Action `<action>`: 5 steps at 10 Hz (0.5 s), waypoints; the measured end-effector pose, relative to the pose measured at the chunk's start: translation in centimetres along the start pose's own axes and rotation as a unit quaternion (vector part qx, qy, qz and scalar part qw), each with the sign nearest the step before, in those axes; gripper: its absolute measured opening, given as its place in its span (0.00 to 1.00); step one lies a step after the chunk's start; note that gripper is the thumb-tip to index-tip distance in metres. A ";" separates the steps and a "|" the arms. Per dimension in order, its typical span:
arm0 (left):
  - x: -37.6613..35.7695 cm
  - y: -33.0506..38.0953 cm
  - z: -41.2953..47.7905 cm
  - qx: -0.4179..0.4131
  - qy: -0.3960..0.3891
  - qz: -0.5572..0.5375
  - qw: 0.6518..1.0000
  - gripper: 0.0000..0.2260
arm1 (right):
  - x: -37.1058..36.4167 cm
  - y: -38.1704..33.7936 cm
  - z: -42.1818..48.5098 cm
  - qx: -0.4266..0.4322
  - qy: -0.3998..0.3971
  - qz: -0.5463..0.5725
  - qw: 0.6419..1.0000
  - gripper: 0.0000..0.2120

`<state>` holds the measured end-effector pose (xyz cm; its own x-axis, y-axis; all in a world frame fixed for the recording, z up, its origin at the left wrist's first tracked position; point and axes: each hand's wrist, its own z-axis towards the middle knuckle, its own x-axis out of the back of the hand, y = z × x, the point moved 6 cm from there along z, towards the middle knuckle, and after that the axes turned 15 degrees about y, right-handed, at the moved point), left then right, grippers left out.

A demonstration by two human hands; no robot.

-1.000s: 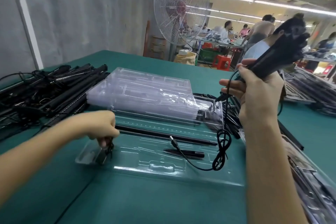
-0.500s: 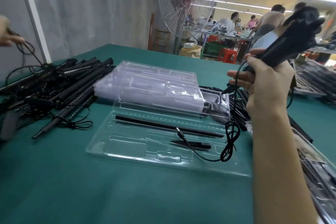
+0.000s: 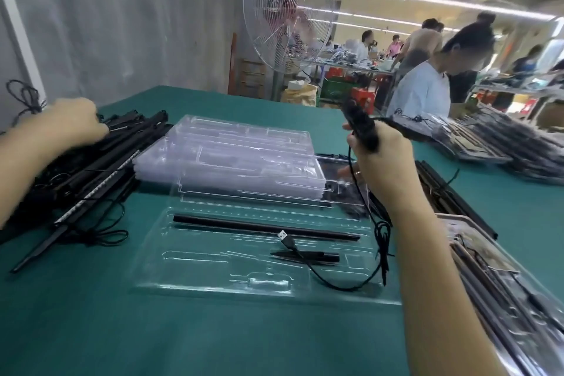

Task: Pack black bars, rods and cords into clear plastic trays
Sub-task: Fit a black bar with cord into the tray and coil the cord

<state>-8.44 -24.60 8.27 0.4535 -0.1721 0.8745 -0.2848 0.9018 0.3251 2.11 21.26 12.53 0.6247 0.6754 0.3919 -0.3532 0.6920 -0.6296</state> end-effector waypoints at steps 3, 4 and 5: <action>5.1 20.8 -17.5 -0.290 -0.115 -0.377 0.872 0.15 | -2.7 -0.3 -0.8 0.040 -0.087 -0.123 0.988 0.24; 1.3 23.4 -19.2 -0.265 -0.189 -0.360 0.875 0.18 | -3.4 -0.8 -1.2 0.050 -0.171 -0.144 0.973 0.22; -1.9 25.2 -21.0 -0.192 -0.272 -0.481 0.811 0.15 | -3.6 -0.9 -1.9 0.066 -0.245 -0.177 0.951 0.16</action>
<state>1.27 6.76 7.25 -0.1600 -0.9247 0.3455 0.3107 0.2851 0.9068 1.50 17.69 10.39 0.3333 0.4105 0.8488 -0.2857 0.9019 -0.3240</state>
